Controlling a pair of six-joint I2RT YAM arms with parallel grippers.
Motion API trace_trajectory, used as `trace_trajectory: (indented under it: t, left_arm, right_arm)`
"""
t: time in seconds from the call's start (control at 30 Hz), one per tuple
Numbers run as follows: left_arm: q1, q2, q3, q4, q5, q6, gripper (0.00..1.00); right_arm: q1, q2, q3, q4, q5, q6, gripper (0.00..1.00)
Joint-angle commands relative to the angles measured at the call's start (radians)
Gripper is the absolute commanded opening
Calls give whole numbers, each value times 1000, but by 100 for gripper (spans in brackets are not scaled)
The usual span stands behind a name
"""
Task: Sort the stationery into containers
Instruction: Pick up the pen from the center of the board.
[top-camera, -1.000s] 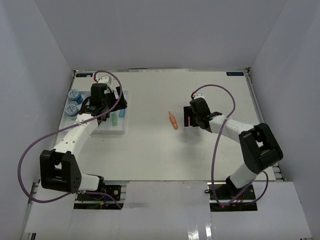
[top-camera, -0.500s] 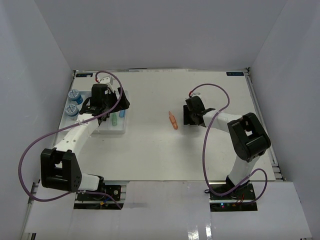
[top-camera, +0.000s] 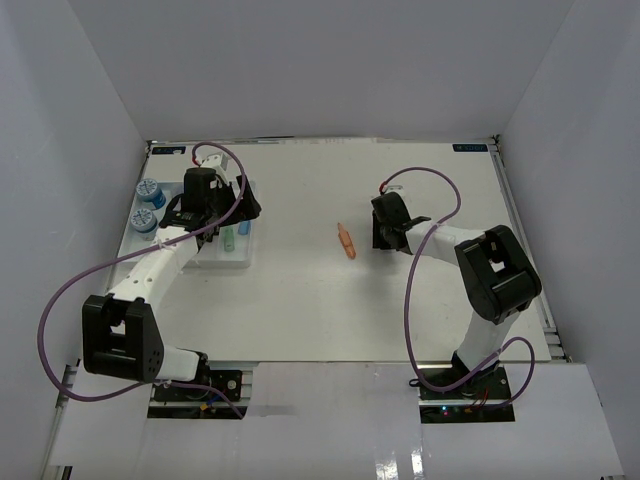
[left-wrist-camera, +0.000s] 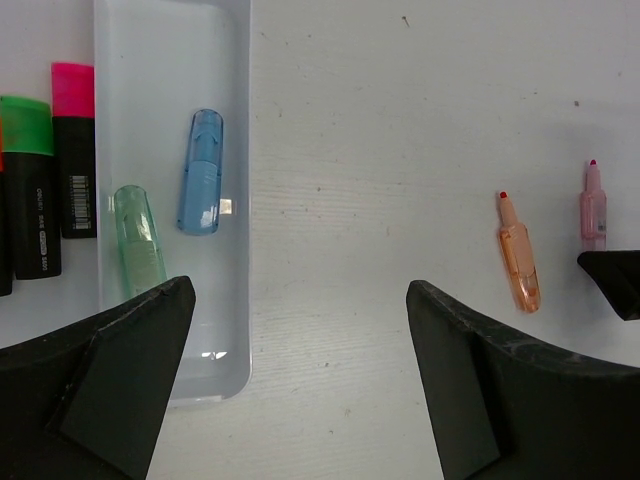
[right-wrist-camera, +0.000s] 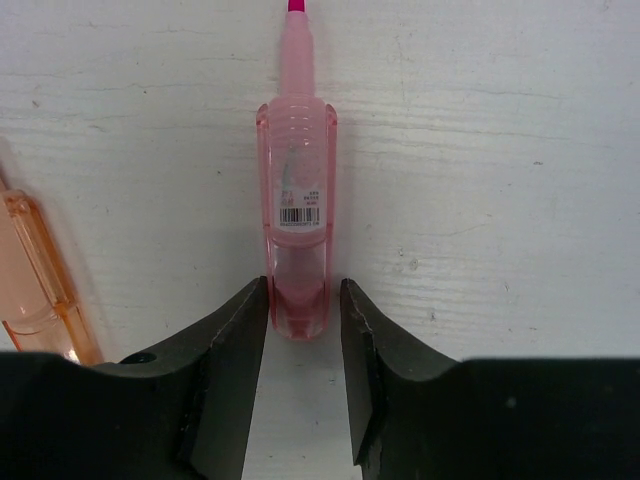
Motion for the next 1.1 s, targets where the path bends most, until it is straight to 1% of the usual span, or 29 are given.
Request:
trace_trajectory:
  t: [0.0,0.2,0.23,0.3,0.33,0.4,0.5,0.57,0.67,0.8,0.9,1.07]
  left_arm:
    - [2,-2,3,14,13,-8,98]
    - [2,4,4,14,28,-8,98]
    - [2,4,4,14,30,-9,98]
    - [2,3,3,15,47,-15,98]
    - [2,6,7,17,56,-17,98]
    - [2,9,15,14,73,-22,98]
    - [2,-3,29,9,143,-60,98]
    - [2,-14,32,9,214,-97,98]
    - [2,-34,23,9,313,-146,98]
    - [-16,-52,-8,46,450,-235,98]
    - [-84,-52,-4,71,469,-272,98]
    - [-161,-29,15,123,475,-343,98]
  right_arm:
    - [-7,17,-30,-28,10,15,40]
    - [-7,9,-29,-37,13,6,37]
    - [-7,5,-35,-34,13,4,34]
    - [-4,-17,-47,-23,7,0,33]
    - [-4,-24,-59,-20,5,-6,28]
    - [-2,-46,-65,-23,0,-16,26]
    - [9,-86,-78,-32,0,-40,25]
    - [15,-115,-85,-40,-1,-61,25]
    - [35,-204,-99,-46,-21,-91,24]
    - [65,-320,-124,-39,-113,-134,22]
    - [84,-409,-144,-28,-179,-161,23]
    - [111,-521,-141,-35,-312,-204,24]
